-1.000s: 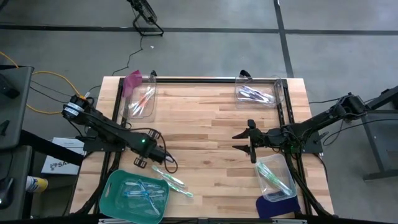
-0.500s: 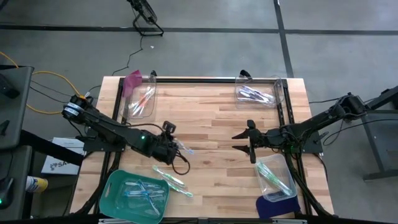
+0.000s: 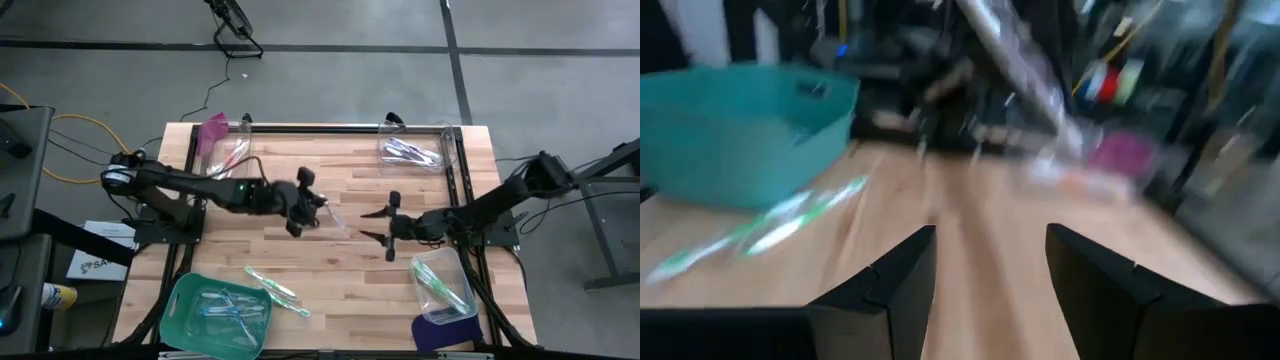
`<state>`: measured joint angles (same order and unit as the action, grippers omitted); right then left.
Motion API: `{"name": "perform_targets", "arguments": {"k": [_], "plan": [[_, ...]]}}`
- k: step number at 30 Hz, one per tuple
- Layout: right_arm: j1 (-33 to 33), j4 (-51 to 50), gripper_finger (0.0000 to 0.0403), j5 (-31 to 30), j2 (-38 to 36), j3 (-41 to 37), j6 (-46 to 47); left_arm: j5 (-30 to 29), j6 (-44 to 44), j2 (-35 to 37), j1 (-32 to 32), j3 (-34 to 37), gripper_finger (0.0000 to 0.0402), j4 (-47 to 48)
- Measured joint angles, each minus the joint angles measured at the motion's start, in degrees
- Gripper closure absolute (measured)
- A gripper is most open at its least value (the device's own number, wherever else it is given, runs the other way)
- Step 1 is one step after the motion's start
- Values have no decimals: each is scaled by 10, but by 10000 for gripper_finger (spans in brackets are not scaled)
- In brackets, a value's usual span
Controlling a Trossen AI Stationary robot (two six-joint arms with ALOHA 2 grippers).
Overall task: Pick & Place Toothbrushes
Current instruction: Put the purple toothbrush into the right transparent bin
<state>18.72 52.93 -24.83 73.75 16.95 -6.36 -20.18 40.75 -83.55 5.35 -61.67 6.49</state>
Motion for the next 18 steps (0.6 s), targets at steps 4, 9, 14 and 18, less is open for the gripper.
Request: {"name": "perform_targets", "arguments": {"k": [4,9,14,18], "plan": [[-14,126,220,-24,40,0,-93,86,0,0,-43,4,389,-44],[-56,239,220,25,84,0,-149,143,0,0,-78,14,389,-77],[-101,258,220,68,119,41,-147,158,2,-11,-88,15,389,-92],[-120,238,220,98,152,93,-162,161,23,-30,-87,13,389,-113]]}}
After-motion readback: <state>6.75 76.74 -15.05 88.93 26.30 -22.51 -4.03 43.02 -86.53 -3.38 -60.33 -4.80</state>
